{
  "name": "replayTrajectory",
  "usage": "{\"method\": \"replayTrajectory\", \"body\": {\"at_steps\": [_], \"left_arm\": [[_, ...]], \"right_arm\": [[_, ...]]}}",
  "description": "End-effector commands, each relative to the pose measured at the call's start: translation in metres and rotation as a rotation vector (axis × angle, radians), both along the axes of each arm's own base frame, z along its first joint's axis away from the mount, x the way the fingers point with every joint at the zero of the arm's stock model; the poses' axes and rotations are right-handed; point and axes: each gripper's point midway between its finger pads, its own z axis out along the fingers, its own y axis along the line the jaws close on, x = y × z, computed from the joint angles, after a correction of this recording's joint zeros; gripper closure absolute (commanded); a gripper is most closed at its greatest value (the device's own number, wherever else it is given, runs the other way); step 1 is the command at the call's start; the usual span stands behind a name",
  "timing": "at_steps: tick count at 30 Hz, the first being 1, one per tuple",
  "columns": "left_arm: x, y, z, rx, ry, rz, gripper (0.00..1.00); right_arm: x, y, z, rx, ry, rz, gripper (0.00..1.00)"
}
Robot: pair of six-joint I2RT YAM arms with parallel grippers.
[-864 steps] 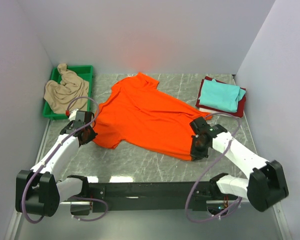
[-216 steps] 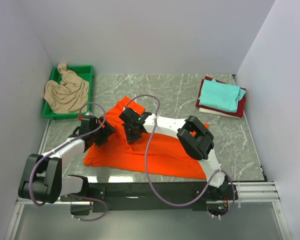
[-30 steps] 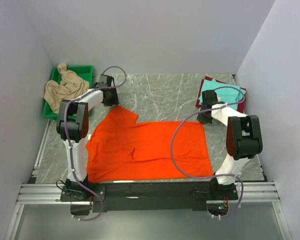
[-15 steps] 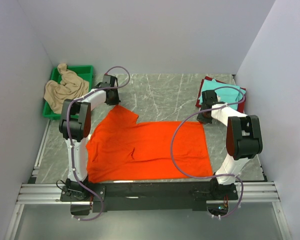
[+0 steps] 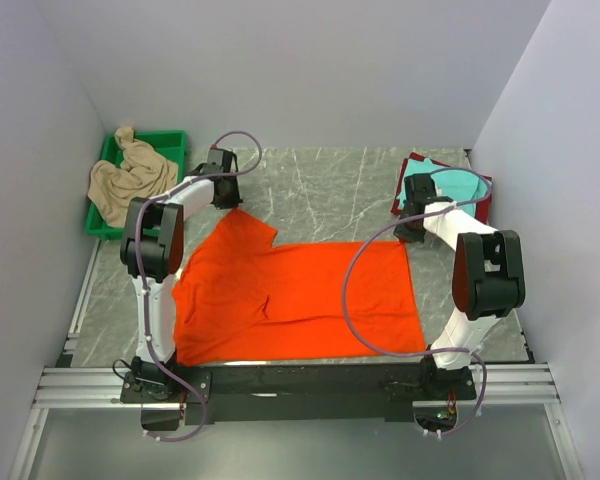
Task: Fold and stack the t-shirts
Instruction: Fold the tshirt
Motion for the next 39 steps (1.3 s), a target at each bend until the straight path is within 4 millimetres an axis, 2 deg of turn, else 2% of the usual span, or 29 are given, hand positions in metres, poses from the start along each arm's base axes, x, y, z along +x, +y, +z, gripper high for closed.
{"method": "replayTrajectory", "body": {"at_steps": [1, 7, 9, 10, 12, 13, 15, 16, 18, 19, 20, 21, 22, 24, 25, 26, 27, 28, 29, 30, 34, 36, 38, 39], "left_arm": [[0.021, -0.011, 0.019, -0.022, -0.063, -0.023, 1.0], [0.047, -0.018, 0.042, -0.049, -0.136, -0.031, 1.0], [0.06, -0.017, 0.053, -0.042, -0.164, -0.023, 1.0], [0.069, -0.019, 0.065, -0.047, -0.197, -0.034, 1.0], [0.077, -0.023, 0.073, -0.056, -0.223, -0.056, 1.0], [0.086, -0.023, 0.087, -0.05, -0.263, -0.067, 1.0], [0.091, -0.03, 0.098, -0.063, -0.292, -0.111, 1.0], [0.095, -0.032, 0.114, -0.071, -0.328, -0.122, 1.0], [0.094, -0.037, 0.129, -0.089, -0.359, -0.156, 1.0], [0.088, -0.038, 0.125, -0.089, -0.35, -0.171, 1.0], [0.083, -0.042, 0.148, -0.109, -0.398, -0.202, 1.0], [0.079, -0.041, 0.152, -0.111, -0.409, -0.202, 1.0], [0.061, -0.041, 0.153, -0.121, -0.4, -0.229, 1.0], [0.047, -0.041, 0.161, -0.127, -0.426, -0.251, 1.0], [0.03, -0.041, 0.142, -0.131, -0.38, -0.261, 1.0], [0.02, -0.039, 0.161, -0.135, -0.416, -0.265, 1.0], [0.012, -0.037, 0.163, -0.14, -0.418, -0.262, 1.0], [-0.002, -0.034, 0.147, -0.138, -0.381, -0.26, 1.0], [-0.012, -0.031, 0.164, -0.14, -0.413, -0.258, 1.0], [-0.019, -0.03, 0.165, -0.145, -0.413, -0.253, 1.0], [-0.062, -0.023, 0.163, -0.164, -0.391, -0.25, 1.0], [-0.075, -0.021, 0.16, -0.168, -0.377, -0.246, 1.0], [-0.092, -0.014, 0.151, -0.155, -0.353, -0.229, 1.0], [-0.102, -0.011, 0.14, -0.154, -0.323, -0.222, 1.0]], "right_arm": [[0.02, -0.003, 0.032, -0.003, -0.068, -0.021, 1.0], [0.036, -0.006, 0.042, -0.025, -0.073, -0.021, 1.0], [0.039, -0.007, 0.041, -0.031, -0.059, -0.022, 1.0], [0.044, -0.007, 0.044, -0.033, -0.071, -0.02, 1.0], [0.048, -0.007, 0.042, -0.037, -0.058, -0.02, 1.0], [0.052, -0.008, 0.046, -0.04, -0.066, -0.02, 1.0], [0.058, -0.009, 0.049, -0.045, -0.07, -0.022, 1.0], [0.059, -0.009, 0.05, -0.045, -0.07, -0.022, 1.0], [0.061, -0.008, 0.055, -0.046, -0.076, -0.021, 1.0], [0.062, -0.008, 0.056, -0.045, -0.079, -0.02, 1.0], [0.061, -0.008, 0.058, -0.045, -0.082, -0.019, 1.0], [0.061, -0.008, 0.058, -0.046, -0.084, -0.018, 1.0], [0.059, -0.008, 0.058, -0.043, -0.082, -0.016, 1.0], [0.055, -0.008, 0.06, -0.042, -0.086, -0.016, 1.0], [0.053, -0.007, 0.06, -0.04, -0.084, -0.013, 1.0], [0.051, -0.007, 0.06, -0.038, -0.086, -0.01, 1.0], [0.046, -0.007, 0.06, -0.034, -0.086, -0.01, 1.0], [0.044, -0.007, 0.061, -0.034, -0.085, -0.009, 1.0], [0.041, -0.007, 0.062, -0.034, -0.088, -0.006, 1.0], [0.036, -0.007, 0.061, -0.036, -0.087, -0.007, 1.0], [0.022, -0.008, 0.062, -0.034, -0.087, -0.002, 1.0], [0.013, -0.008, 0.059, -0.036, -0.081, 0.002, 1.0], [0.008, -0.009, 0.062, -0.037, -0.087, -0.001, 1.0], [0.004, -0.009, 0.057, -0.037, -0.077, -0.002, 1.0]]}}
